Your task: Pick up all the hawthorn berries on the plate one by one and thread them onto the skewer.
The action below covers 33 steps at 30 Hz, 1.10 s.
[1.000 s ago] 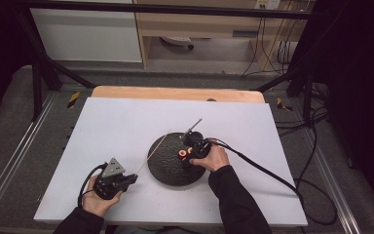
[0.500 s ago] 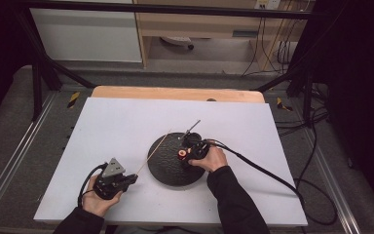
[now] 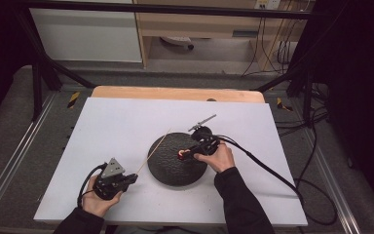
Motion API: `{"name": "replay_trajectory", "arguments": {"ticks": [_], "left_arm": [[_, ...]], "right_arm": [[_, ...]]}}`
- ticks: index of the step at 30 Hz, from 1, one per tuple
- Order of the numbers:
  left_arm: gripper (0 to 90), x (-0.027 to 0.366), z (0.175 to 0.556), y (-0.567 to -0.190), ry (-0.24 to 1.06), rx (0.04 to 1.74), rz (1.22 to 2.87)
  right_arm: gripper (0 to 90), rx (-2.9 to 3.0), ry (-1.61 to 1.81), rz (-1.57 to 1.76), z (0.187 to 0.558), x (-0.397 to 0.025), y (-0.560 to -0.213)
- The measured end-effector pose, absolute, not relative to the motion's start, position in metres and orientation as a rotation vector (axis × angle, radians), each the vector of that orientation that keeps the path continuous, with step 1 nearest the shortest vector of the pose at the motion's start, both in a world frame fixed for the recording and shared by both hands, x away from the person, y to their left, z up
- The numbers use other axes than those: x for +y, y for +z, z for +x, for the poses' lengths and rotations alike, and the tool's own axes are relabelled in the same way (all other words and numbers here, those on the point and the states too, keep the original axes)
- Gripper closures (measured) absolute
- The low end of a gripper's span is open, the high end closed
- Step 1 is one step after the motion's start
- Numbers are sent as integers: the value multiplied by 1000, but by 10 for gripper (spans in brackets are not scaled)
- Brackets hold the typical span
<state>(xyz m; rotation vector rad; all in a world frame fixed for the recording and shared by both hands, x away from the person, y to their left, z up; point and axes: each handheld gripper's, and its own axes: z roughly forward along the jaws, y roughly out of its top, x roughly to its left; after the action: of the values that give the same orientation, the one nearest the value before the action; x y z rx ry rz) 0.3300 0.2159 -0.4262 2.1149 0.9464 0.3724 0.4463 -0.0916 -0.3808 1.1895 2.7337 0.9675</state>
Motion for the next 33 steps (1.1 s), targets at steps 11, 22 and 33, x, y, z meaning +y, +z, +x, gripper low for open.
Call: {"name": "replay_trajectory", "arguments": {"ticks": [11, 22, 33], "left_arm": [[880, 210, 327, -427, 378, 945, 2100], [880, 201, 322, -427, 381, 952, 2075], [880, 187, 318, -428, 362, 963, 2035]], "right_arm": [[596, 2435, 1414, 1358, 439, -126, -375], [597, 2130, 1789, 1514, 437, -137, -374], [599, 1913, 1945, 1553, 439, -134, -373]]}}
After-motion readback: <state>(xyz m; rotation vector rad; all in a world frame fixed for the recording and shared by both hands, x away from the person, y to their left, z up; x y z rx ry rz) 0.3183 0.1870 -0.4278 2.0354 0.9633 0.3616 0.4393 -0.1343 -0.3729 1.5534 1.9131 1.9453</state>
